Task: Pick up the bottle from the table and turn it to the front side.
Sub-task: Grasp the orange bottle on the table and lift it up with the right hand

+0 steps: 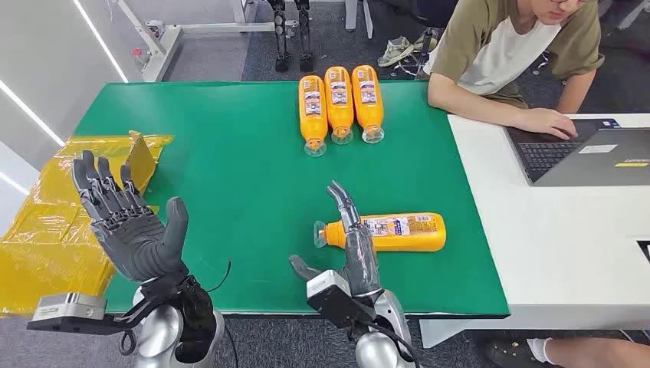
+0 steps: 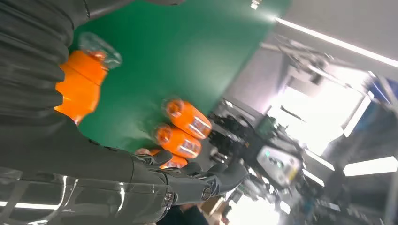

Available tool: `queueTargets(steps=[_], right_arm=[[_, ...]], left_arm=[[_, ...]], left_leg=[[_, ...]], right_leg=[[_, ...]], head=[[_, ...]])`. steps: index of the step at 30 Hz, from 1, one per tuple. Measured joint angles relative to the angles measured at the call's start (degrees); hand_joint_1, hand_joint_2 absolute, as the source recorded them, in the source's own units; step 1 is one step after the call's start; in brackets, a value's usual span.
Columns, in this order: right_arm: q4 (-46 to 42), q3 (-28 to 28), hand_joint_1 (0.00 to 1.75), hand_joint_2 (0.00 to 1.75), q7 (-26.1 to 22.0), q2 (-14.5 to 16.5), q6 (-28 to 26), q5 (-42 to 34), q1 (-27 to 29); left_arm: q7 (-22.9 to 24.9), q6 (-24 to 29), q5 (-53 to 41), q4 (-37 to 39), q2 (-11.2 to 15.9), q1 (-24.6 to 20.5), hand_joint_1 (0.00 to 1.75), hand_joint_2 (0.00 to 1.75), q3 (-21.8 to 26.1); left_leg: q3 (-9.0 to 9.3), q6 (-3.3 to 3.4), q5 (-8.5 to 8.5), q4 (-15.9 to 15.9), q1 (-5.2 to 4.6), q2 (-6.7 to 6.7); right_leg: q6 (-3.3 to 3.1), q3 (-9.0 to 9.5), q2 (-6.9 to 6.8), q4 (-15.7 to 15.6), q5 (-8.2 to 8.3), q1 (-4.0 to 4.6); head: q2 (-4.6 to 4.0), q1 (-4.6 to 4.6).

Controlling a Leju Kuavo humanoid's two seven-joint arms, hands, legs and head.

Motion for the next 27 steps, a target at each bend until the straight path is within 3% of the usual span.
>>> queueTargets(steps=[5,12,19,27], right_arm=[[5.5,-1.3,0.00,1.75,1.1,-3.6,4.4,2.4,-3.3],[17.9,-1.7,0.00,1.75,1.8,-9.1,14.6,4.4,-12.9],[31.2,0.6,0.00,1.75,1.6,-12.1,22.5,4.8,-25.0],[40.0,4.4,0.00,1.75,1.4,-15.6,32.1,4.6,-32.9]], left_arm=[[0.0,-0.9,0.6,0.0,0.0,0.0,0.00,1.75,0.0],[0.0,-1.8,1.5,0.0,0.0,-0.2,0.00,1.75,0.0],[0.0,-2.0,2.3,-0.6,0.0,-0.6,0.00,1.75,0.0],[0.0,-2.1,3.1,-1.1,0.0,-1.0,0.00,1.75,0.1]], left_leg=[[-0.01,0.02,0.01,0.0,-0.01,0.00],[-0.01,0.05,0.03,0.1,0.00,0.00],[0.00,0.04,0.06,0.1,0.01,-0.01],[-0.03,0.04,0.06,0.1,0.00,-0.06]], right_leg=[[0.04,0.03,-0.01,0.0,0.03,-0.01],[0.05,0.04,0.01,0.0,0.10,-0.01],[0.03,0.04,-0.01,0.0,0.12,-0.01],[0.03,0.04,-0.03,0.0,0.12,-0.01]], head=[[-0.02,0.01],[0.00,0.00],[-0.01,0.00],[0.00,0.00]])
